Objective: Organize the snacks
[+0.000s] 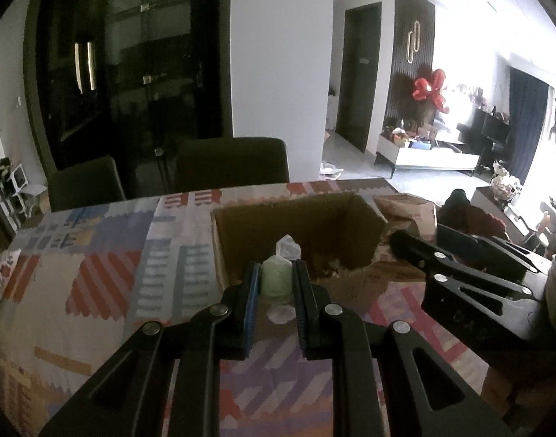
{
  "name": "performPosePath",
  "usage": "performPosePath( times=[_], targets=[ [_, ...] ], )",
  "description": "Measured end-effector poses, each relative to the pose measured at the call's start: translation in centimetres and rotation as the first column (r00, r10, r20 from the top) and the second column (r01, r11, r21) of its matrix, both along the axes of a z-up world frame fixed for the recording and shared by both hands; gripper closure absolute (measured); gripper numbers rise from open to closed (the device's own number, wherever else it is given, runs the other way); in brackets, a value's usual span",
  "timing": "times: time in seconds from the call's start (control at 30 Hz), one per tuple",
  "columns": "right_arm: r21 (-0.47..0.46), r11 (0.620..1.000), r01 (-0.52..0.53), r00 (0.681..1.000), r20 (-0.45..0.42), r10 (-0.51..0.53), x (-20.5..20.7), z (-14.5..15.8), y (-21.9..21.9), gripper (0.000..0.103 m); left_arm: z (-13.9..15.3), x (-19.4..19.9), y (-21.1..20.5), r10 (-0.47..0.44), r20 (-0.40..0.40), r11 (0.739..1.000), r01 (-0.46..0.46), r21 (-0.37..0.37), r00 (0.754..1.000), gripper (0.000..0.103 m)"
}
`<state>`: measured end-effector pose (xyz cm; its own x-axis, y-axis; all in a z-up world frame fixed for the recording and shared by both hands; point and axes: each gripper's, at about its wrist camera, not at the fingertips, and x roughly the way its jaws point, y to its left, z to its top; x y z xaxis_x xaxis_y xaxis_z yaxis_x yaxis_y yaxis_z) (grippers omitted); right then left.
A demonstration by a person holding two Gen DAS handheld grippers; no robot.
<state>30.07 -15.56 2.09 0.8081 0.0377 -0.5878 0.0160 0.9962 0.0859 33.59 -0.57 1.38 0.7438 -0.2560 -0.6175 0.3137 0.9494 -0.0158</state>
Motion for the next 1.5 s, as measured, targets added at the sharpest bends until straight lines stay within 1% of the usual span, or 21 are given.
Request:
performPosePath(
  times=[0.13,0.23,0.37,0.5,0.53,0.57,0.6,0.63,0.67,0.77,0.83,0.9,0.97,1.03,1.1,1.23,1.4,1.5],
  targets=[
    [-0.016,1.0,-0.008,1.0,0.01,0.008,1.9,0.8,0.0,0.063,0.6,1.5,-0.3,-0.003,0.016,1.0,0.003,0.015,1.0,0.084],
    [-0.037,0.999,-0.018,1.0,0.008,0.018,3.4,1.2,0.2,0.063,0.6,3.2,-0.5,-0.006,0.01,1.0,0.005,0.024,1.0,0.084],
    [-0.083,0.996,-0.033,0.999,0.003,0.033,5.0,1.1,0.3,0.063,0.1,5.8,-0.7,-0.004,-0.031,1.0,0.005,0.021,1.0,0.084],
    [-0.095,0.995,-0.035,0.999,-0.008,0.034,6.4,0.9,0.5,0.063,-1.0,8.2,-1.0,-0.015,-0.079,1.0,0.017,0.018,0.997,0.083],
    [-0.1,0.995,-0.029,1.0,-0.013,0.028,6.9,0.7,0.4,0.062,-1.2,8.7,-1.1,-0.007,-0.085,1.0,0.009,0.025,0.996,0.072],
    [-0.1,0.995,-0.027,1.0,-0.019,0.025,7.2,0.6,0.3,0.057,-1.3,9.1,-1.0,0.019,-0.085,0.999,-0.016,0.037,0.996,0.064],
    [-0.095,0.995,-0.018,0.999,-0.032,0.015,7.6,0.3,0.1,0.05,-1.4,9.2,-0.8,0.027,-0.08,0.999,-0.024,0.034,0.996,0.053],
    [-0.09,0.996,-0.007,0.999,-0.037,0.004,7.8,0.2,-0.1,0.047,-1.3,9.1,-0.6,0.032,-0.071,0.999,-0.031,0.025,0.997,0.051],
    [-0.084,0.996,0.006,0.999,-0.042,-0.009,7.9,0.0,-0.4,0.045,-1.3,8.9,-0.4,0.033,-0.066,0.999,-0.031,0.024,0.997,0.051],
    [-0.068,0.997,0.033,0.997,-0.064,-0.037,7.6,-0.3,-1.1,0.045,-1.1,8.1,-0.1,0.035,-0.044,0.998,-0.033,0.05,0.998,0.051],
    [-0.059,0.997,0.045,0.997,-0.065,-0.049,7.1,-0.3,-1.1,0.045,-0.9,7.3,0.1,0.022,-0.029,0.998,-0.02,0.058,0.999,0.045],
    [-0.052,0.997,0.054,0.996,-0.064,-0.058,6.2,-0.3,-0.9,0.039,-0.5,6.4,0.4,0.018,-0.015,0.998,-0.017,0.061,1.0,0.042],
    [-0.045,0.997,0.061,0.996,-0.056,-0.063,5.0,0.1,-0.6,0.035,0.0,5.4,0.8,0.016,-0.005,0.998,-0.016,0.057,1.0,0.038],
    [-0.04,0.997,0.066,0.997,-0.042,-0.068,3.5,0.5,-0.2,0.034,0.5,4.3,1.4,0.016,-0.002,0.999,-0.016,0.04,1.0,0.035],
    [-0.031,0.997,0.071,0.997,-0.035,-0.072,2.0,1.0,0.2,0.029,1.1,3.1,1.9,0.024,-0.002,0.999,-0.024,0.025,1.0,0.031],
    [-0.049,0.997,0.065,0.998,-0.003,-0.065,-0.9,2.2,0.8,0.026,2.4,0.1,2.4,0.041,0.019,0.999,-0.041,0.014,0.999,0.022],
    [-0.066,0.996,0.066,0.997,0.04,-0.063,-4.9,3.8,0.5,0.025,3.5,-4.1,2.4,0.062,0.054,0.998,-0.063,0.011,0.997,0.016],
    [-0.077,0.995,0.06,0.996,0.066,-0.055,-7.5,4.6,0.2,0.022,3.8,-6.9,2.2,0.073,0.074,0.997,-0.074,0.005,0.995,0.014]
  ],
)
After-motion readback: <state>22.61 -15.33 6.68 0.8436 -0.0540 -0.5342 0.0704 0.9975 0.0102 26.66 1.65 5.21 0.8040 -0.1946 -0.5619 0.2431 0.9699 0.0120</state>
